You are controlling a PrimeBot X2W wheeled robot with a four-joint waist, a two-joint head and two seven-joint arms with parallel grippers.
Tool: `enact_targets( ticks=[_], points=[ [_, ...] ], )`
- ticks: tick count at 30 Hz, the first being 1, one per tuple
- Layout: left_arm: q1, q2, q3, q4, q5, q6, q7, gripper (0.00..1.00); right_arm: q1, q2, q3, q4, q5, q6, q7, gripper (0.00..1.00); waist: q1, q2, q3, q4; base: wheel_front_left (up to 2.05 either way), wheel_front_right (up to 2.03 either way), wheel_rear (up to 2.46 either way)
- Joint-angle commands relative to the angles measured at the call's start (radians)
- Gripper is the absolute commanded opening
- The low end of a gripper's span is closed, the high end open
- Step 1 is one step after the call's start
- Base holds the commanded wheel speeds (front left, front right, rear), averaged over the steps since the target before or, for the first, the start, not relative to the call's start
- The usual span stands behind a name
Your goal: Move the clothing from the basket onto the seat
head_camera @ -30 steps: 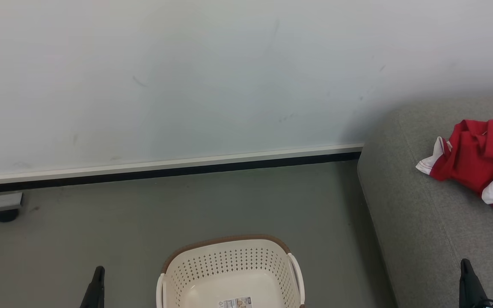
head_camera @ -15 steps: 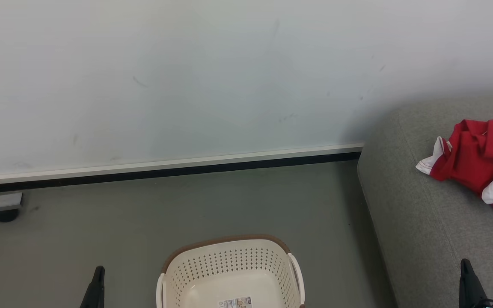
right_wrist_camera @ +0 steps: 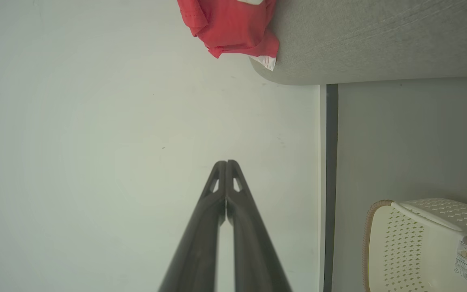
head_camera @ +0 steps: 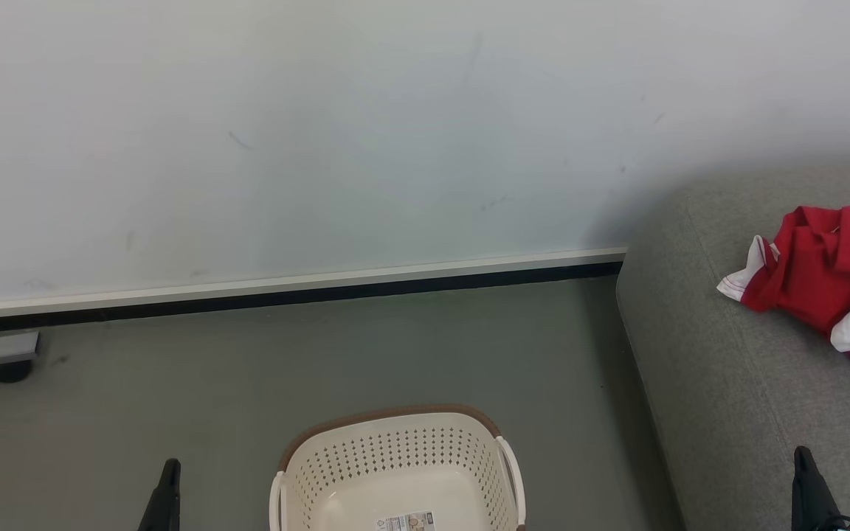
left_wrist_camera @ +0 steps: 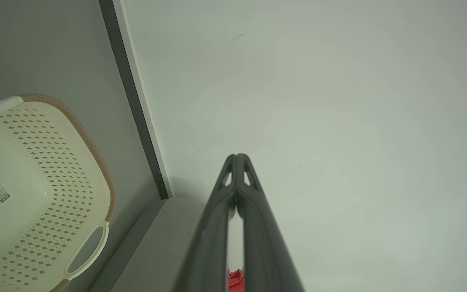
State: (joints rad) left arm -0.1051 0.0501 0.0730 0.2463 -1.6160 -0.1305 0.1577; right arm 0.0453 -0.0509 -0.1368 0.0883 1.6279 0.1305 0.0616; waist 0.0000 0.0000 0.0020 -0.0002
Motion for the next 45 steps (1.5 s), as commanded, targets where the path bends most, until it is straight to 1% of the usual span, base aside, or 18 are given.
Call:
enact_targets(
  ticks=[1, 45],
  points=[
    [-0.008, -0.001, 0.003, -0.003, -0.003, -0.003, 0.004, 0.00, 0.006, 0.002, 0.000, 0.000, 0.006, 0.000, 0.002, 0.00, 0.0000, 0.0000, 0.000, 0.000, 0.00, 0.00, 0.00],
    [-0.008, -0.001, 0.002, -0.003, -0.003, -0.003, 0.004, 0.00, 0.006, 0.002, 0.000, 0.000, 0.006, 0.000, 0.002, 0.00, 0.0000, 0.0000, 0.000, 0.000, 0.00, 0.00, 0.00]
  ],
)
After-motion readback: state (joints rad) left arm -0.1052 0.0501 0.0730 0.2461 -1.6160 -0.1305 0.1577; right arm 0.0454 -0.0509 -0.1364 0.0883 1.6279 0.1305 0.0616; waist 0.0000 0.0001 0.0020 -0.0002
